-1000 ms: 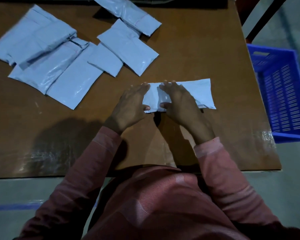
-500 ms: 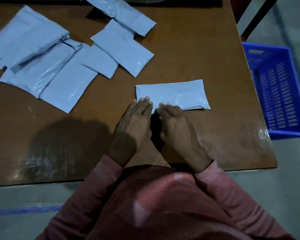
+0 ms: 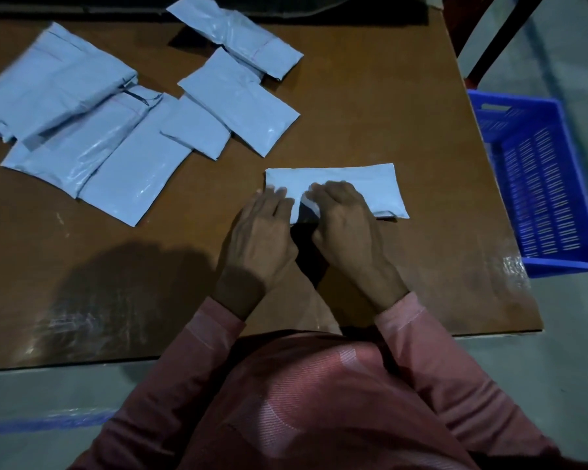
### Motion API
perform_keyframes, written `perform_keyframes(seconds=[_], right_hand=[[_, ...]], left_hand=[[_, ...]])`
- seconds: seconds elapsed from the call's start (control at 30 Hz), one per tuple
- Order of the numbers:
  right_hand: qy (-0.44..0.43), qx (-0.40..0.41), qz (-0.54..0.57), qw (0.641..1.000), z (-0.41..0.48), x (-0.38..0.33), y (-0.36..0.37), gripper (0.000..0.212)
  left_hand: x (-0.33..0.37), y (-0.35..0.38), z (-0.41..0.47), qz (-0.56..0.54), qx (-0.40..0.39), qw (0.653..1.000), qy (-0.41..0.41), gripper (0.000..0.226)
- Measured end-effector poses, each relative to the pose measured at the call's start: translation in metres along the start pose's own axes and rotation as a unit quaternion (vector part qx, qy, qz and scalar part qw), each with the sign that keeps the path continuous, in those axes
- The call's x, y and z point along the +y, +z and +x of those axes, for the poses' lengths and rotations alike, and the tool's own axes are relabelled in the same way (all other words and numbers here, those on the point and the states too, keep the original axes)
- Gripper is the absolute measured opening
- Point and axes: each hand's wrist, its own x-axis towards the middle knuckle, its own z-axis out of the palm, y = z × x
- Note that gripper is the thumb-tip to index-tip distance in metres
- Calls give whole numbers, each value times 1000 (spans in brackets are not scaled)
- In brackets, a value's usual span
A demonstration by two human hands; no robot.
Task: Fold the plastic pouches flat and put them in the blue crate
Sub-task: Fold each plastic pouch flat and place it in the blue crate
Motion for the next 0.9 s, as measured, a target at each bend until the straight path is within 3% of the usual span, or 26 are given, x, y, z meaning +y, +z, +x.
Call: perform_keyframes(seconds=[0.23, 0.43, 0.53, 0.63, 0.8, 0.9], right_hand=[[14, -14, 29, 999, 9, -3, 19, 62], [3, -12, 30, 999, 19, 5, 10, 41], [39, 43, 32, 998, 23, 18, 8, 26], [51, 57, 23, 997, 18, 30, 14, 29], [41, 37, 31, 998, 6, 38, 10, 36], [56, 53, 25, 997, 4, 45, -3, 40]], left_hand=[[-6, 20, 11, 16, -9, 1000, 1, 58], [-9, 10, 28, -25, 1, 1000, -6, 41], [-4, 5, 40, -57, 28, 998, 8, 39], [1, 21, 40, -41, 17, 999, 21, 38], [-1, 39, 29, 21, 20, 998, 49, 55], [6, 34, 36, 22, 33, 997, 72, 51]])
